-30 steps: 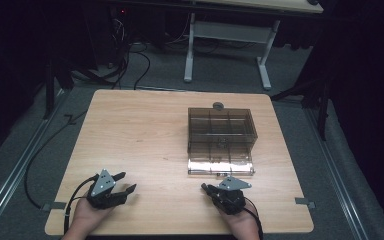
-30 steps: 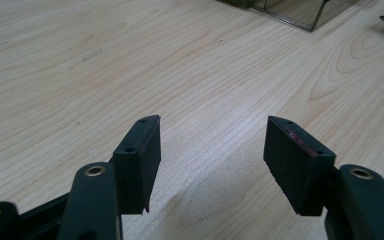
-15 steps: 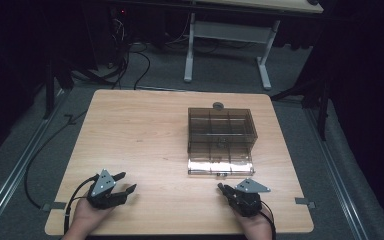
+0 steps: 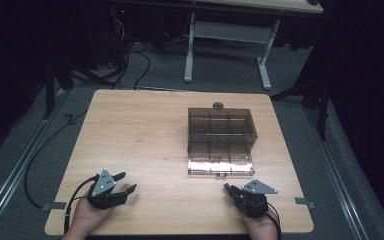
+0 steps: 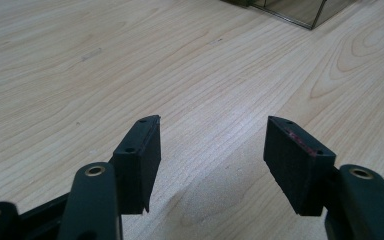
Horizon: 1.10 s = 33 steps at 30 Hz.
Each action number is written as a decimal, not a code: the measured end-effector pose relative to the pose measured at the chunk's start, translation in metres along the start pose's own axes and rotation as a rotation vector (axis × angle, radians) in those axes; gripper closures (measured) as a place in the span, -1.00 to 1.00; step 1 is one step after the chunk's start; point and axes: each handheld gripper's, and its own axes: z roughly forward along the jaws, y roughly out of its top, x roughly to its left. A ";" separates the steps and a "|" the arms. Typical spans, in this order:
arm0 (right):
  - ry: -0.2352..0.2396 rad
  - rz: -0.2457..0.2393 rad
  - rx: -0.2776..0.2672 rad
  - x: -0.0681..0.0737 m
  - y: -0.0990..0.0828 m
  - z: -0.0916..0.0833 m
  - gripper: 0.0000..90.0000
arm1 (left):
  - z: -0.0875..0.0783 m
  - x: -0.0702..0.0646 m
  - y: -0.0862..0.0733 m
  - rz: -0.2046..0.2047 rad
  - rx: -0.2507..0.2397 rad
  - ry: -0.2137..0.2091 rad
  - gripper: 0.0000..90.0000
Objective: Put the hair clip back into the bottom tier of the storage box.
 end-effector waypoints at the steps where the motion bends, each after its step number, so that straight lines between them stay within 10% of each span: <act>1: -0.001 0.003 0.006 -0.001 -0.001 0.000 0.82 | 0.000 0.000 0.000 0.001 0.000 0.000 -0.11; 33: -0.032 0.062 0.002 -0.009 -0.002 -0.003 0.58 | -0.001 -0.001 0.000 0.004 -0.006 -0.001 -0.11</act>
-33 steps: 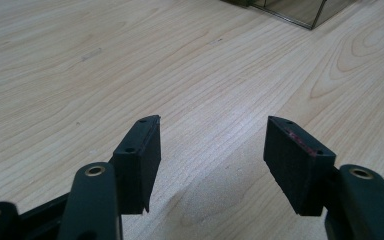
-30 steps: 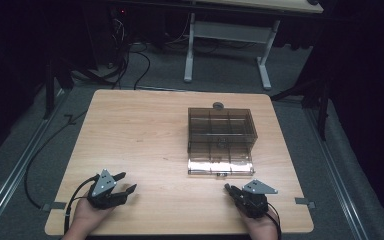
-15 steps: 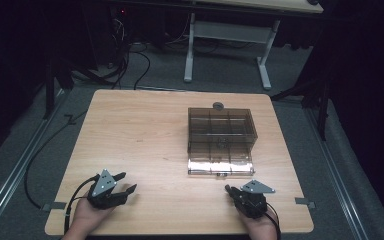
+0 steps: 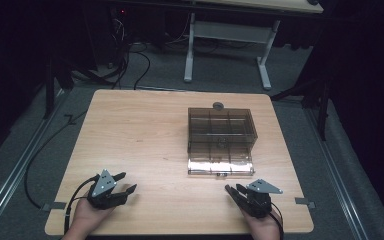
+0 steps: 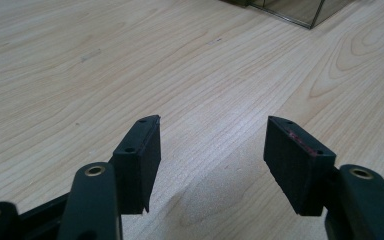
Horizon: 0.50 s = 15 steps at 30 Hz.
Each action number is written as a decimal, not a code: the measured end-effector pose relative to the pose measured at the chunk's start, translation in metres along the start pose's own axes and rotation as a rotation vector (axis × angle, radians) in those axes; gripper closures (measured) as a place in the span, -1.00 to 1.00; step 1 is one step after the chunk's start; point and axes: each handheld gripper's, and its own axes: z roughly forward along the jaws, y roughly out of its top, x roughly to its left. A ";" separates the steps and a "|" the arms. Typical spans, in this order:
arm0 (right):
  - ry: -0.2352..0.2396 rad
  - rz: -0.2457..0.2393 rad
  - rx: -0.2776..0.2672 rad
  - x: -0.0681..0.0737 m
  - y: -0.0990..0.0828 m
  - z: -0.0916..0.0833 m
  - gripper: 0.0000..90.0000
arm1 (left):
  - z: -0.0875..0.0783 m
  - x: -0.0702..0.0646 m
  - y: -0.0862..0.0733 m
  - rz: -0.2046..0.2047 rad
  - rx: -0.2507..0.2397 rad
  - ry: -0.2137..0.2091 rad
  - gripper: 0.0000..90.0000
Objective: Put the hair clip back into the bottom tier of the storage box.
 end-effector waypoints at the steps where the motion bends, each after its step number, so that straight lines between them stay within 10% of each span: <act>1: -0.002 0.004 0.012 0.000 0.001 0.000 0.57 | 0.000 0.000 0.000 -0.001 -0.001 -0.003 -0.11; 15: -0.064 -0.007 0.183 -0.005 0.016 0.002 0.59 | -0.001 0.000 0.000 0.004 -0.010 -0.008 -0.11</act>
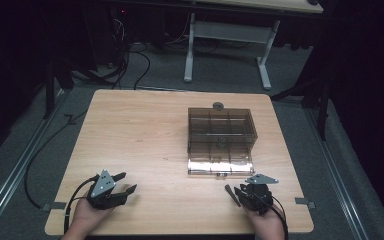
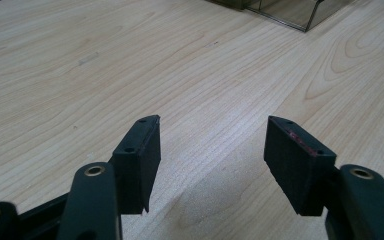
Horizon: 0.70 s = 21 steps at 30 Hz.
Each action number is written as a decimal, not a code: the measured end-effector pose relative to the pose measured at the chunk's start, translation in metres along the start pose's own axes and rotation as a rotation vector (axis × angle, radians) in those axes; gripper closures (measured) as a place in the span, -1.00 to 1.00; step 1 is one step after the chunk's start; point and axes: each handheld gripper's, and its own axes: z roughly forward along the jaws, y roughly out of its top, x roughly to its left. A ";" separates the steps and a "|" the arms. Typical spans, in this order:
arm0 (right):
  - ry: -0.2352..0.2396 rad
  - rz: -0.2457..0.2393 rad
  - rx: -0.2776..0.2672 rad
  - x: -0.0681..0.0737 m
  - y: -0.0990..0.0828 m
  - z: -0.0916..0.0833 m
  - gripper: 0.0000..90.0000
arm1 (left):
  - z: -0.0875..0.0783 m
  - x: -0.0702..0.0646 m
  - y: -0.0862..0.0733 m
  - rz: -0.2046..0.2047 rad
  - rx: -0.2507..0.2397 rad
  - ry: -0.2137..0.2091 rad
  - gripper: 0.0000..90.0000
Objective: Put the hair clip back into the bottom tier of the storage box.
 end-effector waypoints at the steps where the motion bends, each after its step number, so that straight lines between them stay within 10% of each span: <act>1: 0.003 -0.005 0.015 0.000 0.001 0.000 0.60 | 0.000 0.000 0.000 -0.001 -0.001 0.000 -0.11; 21: 0.017 -0.013 0.178 -0.004 0.021 -0.003 0.54 | 0.000 -0.001 0.000 0.003 -0.004 -0.001 -0.11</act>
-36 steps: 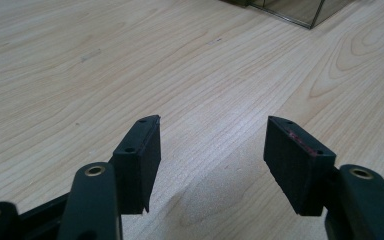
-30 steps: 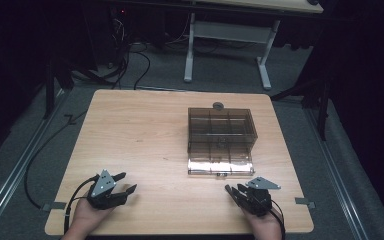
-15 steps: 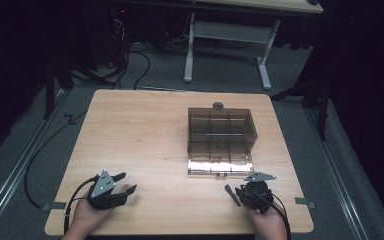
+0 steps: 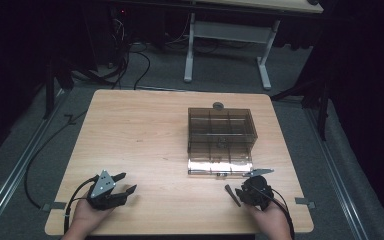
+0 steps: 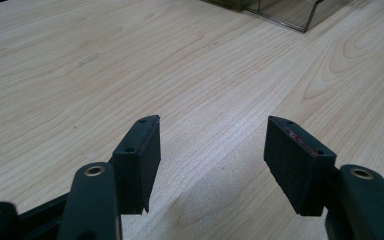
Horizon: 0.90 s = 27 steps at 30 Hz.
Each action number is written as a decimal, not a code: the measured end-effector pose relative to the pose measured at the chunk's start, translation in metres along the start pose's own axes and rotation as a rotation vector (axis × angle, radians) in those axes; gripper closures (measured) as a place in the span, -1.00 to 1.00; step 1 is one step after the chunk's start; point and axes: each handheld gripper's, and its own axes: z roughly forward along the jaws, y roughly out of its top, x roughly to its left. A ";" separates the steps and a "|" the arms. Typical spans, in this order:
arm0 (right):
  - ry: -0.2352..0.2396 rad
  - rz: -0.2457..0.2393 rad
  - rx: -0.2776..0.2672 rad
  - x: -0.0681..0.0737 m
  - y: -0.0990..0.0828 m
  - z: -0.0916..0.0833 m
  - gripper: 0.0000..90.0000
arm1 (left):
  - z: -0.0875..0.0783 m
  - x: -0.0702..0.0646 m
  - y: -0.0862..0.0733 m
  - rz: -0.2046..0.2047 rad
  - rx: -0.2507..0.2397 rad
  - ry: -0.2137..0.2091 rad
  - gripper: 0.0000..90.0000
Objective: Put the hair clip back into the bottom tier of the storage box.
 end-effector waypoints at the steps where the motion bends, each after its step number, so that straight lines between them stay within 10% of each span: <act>1: 0.000 0.000 0.000 0.000 0.000 0.000 0.54 | 0.000 0.000 0.000 0.000 0.000 0.000 -0.11; 27: 0.039 -0.058 0.223 -0.003 0.016 0.000 0.45 | 0.000 0.000 0.000 0.007 0.003 0.002 -0.11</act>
